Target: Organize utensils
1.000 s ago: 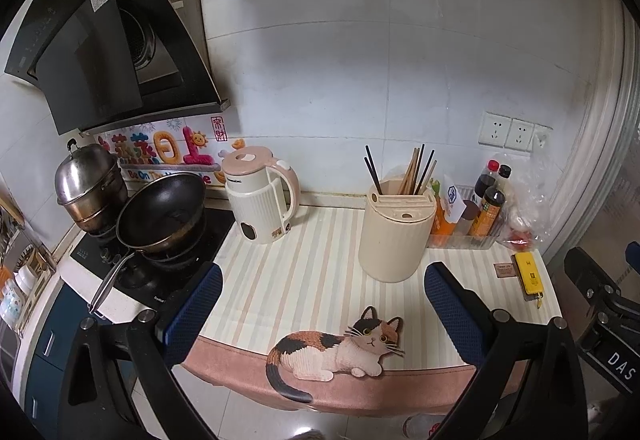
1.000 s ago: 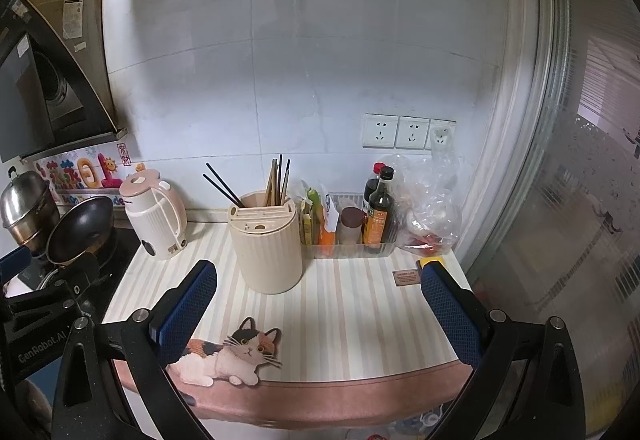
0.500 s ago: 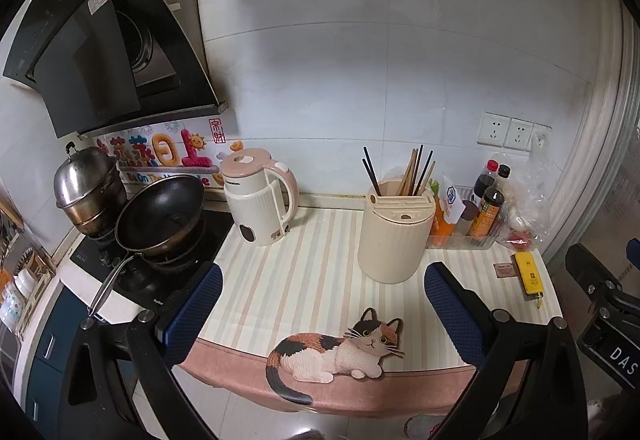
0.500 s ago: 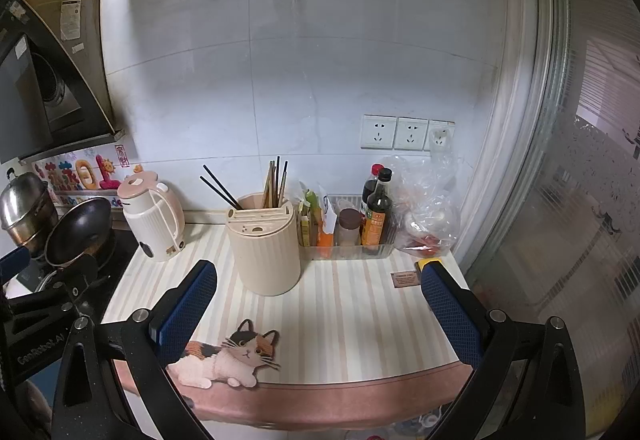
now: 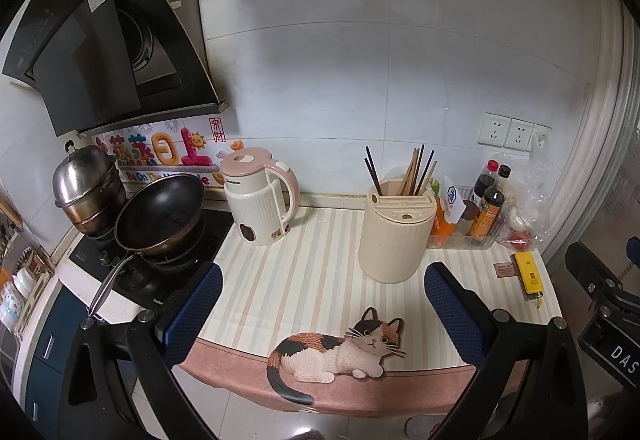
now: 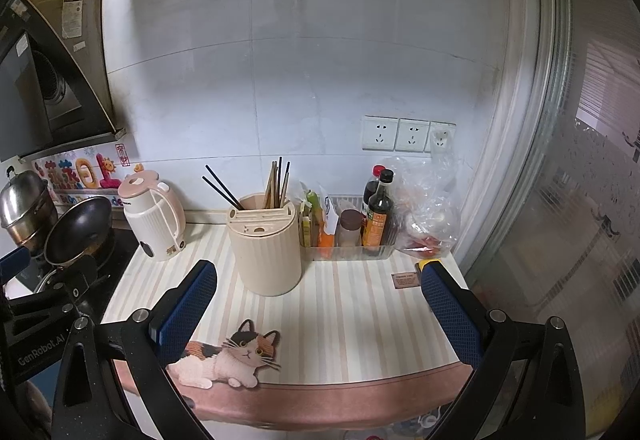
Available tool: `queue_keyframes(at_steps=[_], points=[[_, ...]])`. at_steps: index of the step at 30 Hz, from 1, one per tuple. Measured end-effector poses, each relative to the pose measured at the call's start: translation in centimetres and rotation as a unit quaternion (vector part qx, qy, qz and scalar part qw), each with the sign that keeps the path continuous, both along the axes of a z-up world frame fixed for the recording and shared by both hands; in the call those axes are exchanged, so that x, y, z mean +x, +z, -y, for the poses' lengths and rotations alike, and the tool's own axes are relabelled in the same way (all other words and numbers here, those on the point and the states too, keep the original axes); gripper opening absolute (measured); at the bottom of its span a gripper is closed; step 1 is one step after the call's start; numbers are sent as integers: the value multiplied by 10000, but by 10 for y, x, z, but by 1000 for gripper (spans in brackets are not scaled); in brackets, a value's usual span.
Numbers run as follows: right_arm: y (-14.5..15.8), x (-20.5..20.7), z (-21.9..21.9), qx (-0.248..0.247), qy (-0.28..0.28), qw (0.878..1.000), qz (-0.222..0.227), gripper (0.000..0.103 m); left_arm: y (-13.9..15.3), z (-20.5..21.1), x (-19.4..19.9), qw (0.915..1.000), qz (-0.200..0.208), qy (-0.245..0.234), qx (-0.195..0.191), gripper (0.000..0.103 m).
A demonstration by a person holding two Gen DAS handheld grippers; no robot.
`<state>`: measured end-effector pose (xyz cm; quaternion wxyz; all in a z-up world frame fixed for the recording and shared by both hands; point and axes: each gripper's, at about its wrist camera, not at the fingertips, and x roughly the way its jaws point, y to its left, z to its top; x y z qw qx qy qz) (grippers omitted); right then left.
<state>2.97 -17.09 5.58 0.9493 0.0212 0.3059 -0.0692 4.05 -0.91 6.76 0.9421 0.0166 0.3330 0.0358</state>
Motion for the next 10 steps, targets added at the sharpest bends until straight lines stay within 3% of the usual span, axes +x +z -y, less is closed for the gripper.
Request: queue_keyframes(at_steps=[10], points=[[0,0,0,0,16,10000,5,103,-1,3,1,9999,-3,-126,-40,103]])
